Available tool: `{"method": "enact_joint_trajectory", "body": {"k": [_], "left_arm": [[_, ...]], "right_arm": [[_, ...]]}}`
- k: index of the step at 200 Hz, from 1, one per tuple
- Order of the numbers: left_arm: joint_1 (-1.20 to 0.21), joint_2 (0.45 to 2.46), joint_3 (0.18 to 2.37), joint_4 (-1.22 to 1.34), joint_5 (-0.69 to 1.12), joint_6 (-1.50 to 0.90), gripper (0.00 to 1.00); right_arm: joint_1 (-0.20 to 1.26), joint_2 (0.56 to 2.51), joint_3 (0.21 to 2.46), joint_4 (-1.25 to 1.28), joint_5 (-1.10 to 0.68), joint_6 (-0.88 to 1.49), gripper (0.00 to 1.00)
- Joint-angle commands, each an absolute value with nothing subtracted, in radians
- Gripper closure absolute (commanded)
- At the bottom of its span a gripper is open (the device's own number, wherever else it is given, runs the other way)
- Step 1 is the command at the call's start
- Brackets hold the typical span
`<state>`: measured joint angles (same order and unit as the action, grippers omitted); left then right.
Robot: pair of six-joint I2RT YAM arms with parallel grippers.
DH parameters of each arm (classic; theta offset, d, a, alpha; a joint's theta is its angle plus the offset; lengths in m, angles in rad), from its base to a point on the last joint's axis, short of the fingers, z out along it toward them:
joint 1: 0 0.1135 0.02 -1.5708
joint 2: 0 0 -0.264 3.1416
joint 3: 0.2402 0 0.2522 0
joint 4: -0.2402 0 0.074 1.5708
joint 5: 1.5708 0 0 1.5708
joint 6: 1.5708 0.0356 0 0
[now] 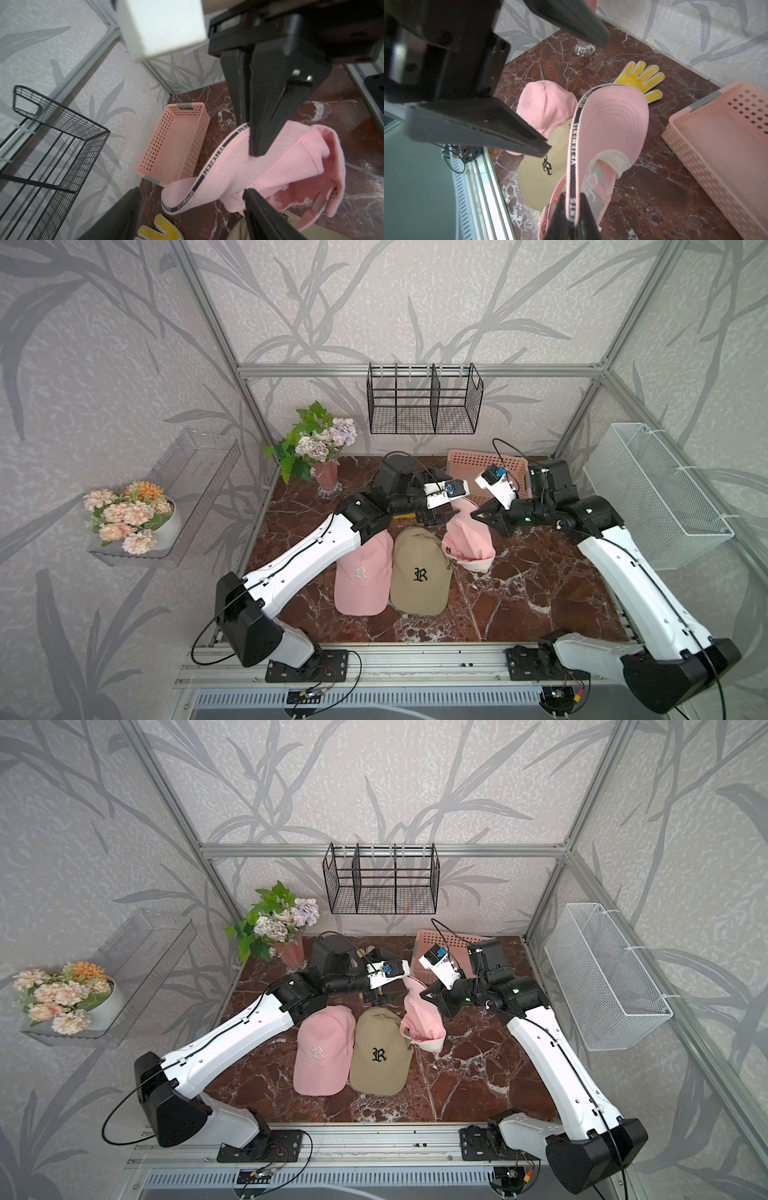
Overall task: Turn the baseball cap inside out
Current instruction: Turn over the baseball cap.
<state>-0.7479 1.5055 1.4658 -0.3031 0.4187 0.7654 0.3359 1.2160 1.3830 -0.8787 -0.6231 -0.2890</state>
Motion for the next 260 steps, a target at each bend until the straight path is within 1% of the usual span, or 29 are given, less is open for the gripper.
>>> {"method": "enact_joint_trajectory", "body": {"k": [1,12,26,49,69,88,99,108,121,134,147,152,167,172,180,186,193,201,226,260], "left_arm": [[-0.752,1.536,1.51,-0.407,0.493,0.913,0.2],[-0.753,1.552,1.522,-0.44,0.531,0.94,0.22],[-0.753,1.577,1.541,-0.484,0.563,0.979,0.26],[-0.75,1.603,1.546,-0.481,0.547,0.988,0.26],[-0.747,1.606,1.538,-0.47,0.57,0.992,0.27],[-0.746,1.615,1.551,-0.494,0.617,0.983,0.49],[-0.746,1.616,1.545,-0.497,0.63,0.972,0.53],[-0.746,1.616,1.537,-0.504,0.644,0.968,0.61],[-0.746,1.614,1.528,-0.509,0.663,0.962,0.66],[-0.746,1.614,1.521,-0.512,0.679,0.953,0.77],[-0.746,1.612,1.513,-0.505,0.694,0.939,0.92],[-0.747,1.612,1.51,-0.499,0.7,0.929,1.0],[-0.746,1.601,1.493,-0.446,0.704,0.865,1.0],[-0.745,1.593,1.483,-0.421,0.702,0.832,1.0],[-0.745,1.577,1.466,-0.368,0.693,0.772,1.0],[-0.744,1.563,1.45,-0.323,0.677,0.715,1.0],[-0.745,1.543,1.426,-0.256,0.65,0.633,1.0],[-0.744,1.517,1.395,-0.182,0.609,0.531,1.0],[-0.746,1.438,1.322,-0.041,0.534,0.274,1.0],[-0.748,1.312,1.186,0.105,0.465,0.051,1.0]], "right_arm": [[0.345,1.219,1.437,-0.93,-0.717,-0.303,1.0],[0.345,1.215,1.439,-0.929,-0.724,-0.307,1.0],[0.345,1.209,1.438,-0.929,-0.739,-0.308,1.0],[0.345,1.211,1.454,-0.968,-0.776,-0.327,1.0],[0.344,1.212,1.456,-0.979,-0.758,-0.329,1.0],[0.344,1.199,1.439,-0.949,-0.739,-0.325,1.0],[0.345,1.188,1.428,-0.923,-0.727,-0.312,1.0],[0.344,1.18,1.42,-0.898,-0.715,-0.301,1.0],[0.345,1.167,1.402,-0.857,-0.69,-0.282,1.0],[0.344,1.155,1.385,-0.818,-0.673,-0.263,1.0],[0.344,1.144,1.374,-0.787,-0.676,-0.252,1.0],[0.343,1.139,1.367,-0.775,-0.673,-0.243,1.0],[0.344,1.125,1.343,-0.732,-0.653,-0.221,1.0],[0.343,1.118,1.332,-0.713,-0.631,-0.209,0.95],[0.344,1.102,1.303,-0.67,-0.577,-0.181,0.84],[0.343,1.088,1.274,-0.635,-0.531,-0.16,0.7],[0.343,1.067,1.236,-0.594,-0.474,-0.137,0.57],[0.344,1.044,1.194,-0.545,-0.397,-0.105,0.49],[0.344,0.981,1.059,-0.432,-0.18,-0.015,0.41],[0.345,0.933,0.941,-0.364,-0.02,0.027,0.39]]}}
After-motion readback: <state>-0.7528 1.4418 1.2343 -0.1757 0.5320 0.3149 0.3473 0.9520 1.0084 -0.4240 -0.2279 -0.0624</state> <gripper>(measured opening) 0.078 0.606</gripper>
